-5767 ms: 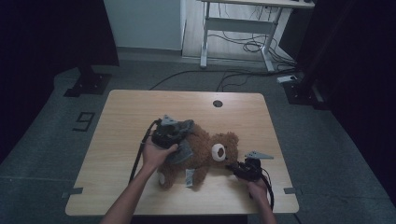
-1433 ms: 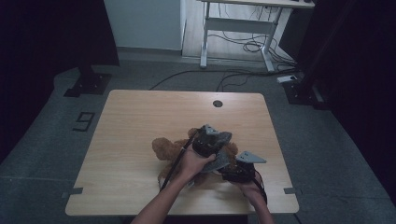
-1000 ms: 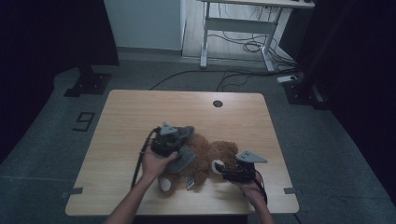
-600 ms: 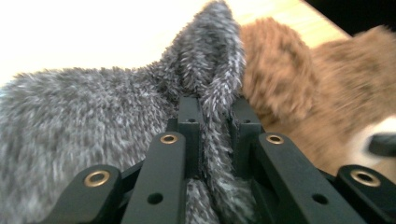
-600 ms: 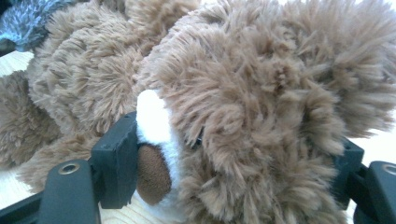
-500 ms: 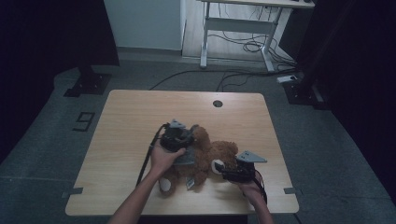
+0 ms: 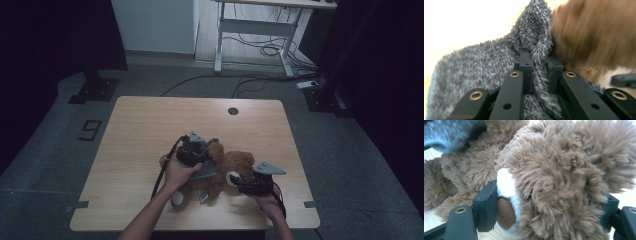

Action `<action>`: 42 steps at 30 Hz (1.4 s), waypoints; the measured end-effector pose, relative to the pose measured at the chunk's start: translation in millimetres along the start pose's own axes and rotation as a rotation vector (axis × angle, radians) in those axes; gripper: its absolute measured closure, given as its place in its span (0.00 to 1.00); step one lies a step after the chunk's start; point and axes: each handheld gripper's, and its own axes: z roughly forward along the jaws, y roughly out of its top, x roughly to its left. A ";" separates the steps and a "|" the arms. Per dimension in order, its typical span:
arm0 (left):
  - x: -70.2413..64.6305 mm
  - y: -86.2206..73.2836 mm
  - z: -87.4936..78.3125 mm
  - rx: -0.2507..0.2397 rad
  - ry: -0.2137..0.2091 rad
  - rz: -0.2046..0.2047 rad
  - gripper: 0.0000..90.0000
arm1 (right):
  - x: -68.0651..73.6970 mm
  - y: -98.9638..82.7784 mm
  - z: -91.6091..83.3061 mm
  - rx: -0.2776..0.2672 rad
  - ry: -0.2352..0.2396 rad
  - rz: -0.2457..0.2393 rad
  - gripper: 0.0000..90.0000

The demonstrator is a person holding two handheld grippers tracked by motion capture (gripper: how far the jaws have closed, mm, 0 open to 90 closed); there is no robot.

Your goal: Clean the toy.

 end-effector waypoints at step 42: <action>-48.9 7.1 10.3 -0.012 -0.087 0.064 0.87 | -3.1 -0.3 0.6 0.000 0.002 0.025 0.27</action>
